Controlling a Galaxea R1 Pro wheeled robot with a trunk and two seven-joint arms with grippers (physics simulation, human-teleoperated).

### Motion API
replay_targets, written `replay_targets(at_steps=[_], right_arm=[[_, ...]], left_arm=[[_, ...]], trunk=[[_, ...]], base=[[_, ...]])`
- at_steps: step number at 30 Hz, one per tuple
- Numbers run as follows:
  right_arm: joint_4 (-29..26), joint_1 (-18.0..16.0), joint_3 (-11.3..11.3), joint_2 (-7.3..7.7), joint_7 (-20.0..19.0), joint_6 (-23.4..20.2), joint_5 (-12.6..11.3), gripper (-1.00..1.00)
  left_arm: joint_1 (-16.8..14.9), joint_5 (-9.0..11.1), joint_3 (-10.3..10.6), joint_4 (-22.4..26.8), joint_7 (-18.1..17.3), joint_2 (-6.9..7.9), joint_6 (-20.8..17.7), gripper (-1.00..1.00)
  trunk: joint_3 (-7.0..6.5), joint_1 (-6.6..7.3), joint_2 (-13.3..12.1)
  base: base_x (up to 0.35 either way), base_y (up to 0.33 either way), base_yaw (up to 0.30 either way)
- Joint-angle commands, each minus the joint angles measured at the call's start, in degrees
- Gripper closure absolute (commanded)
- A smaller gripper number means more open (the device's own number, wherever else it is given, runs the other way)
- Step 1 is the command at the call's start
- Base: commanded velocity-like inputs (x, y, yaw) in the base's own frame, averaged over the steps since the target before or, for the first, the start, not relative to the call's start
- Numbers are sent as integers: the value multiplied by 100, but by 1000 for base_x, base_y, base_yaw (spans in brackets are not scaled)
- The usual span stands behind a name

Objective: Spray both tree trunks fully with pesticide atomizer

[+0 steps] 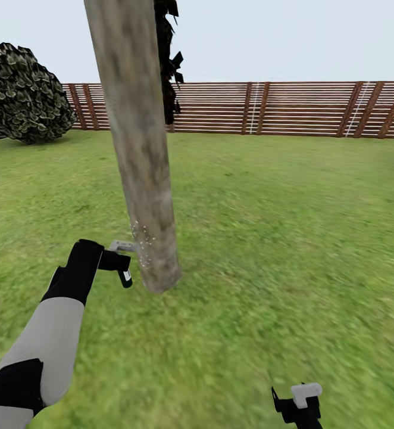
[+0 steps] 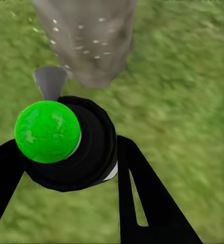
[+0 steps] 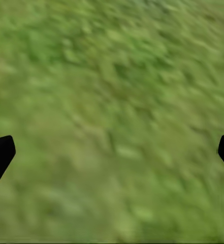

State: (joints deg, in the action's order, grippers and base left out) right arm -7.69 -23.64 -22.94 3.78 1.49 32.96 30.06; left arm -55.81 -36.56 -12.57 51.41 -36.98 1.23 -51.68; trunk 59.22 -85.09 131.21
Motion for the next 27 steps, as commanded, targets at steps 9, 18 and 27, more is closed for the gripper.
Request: replay_targets(at_steps=[9, 18, 27], right_arm=[[-4, 0, 0, 0, 0, 0, 0, -100], [-4, 0, 0, 0, 0, 0, 0, -100], [-4, 0, 2, -9, 0, 0, 0, -100]], left_arm=[[0, -8, 11, 1, -2, -1, 0, 100], [298, -35, -35, -53, 103, 247, 387, 100], [499, 41, -27, -101, 484, -35, 449, 100]], trunk=[[0, 0, 0], [0, 0, 0], [0, 0, 0]], base=[[0, -270, 0], [-6, -271, 63], [-30, -271, 233]])
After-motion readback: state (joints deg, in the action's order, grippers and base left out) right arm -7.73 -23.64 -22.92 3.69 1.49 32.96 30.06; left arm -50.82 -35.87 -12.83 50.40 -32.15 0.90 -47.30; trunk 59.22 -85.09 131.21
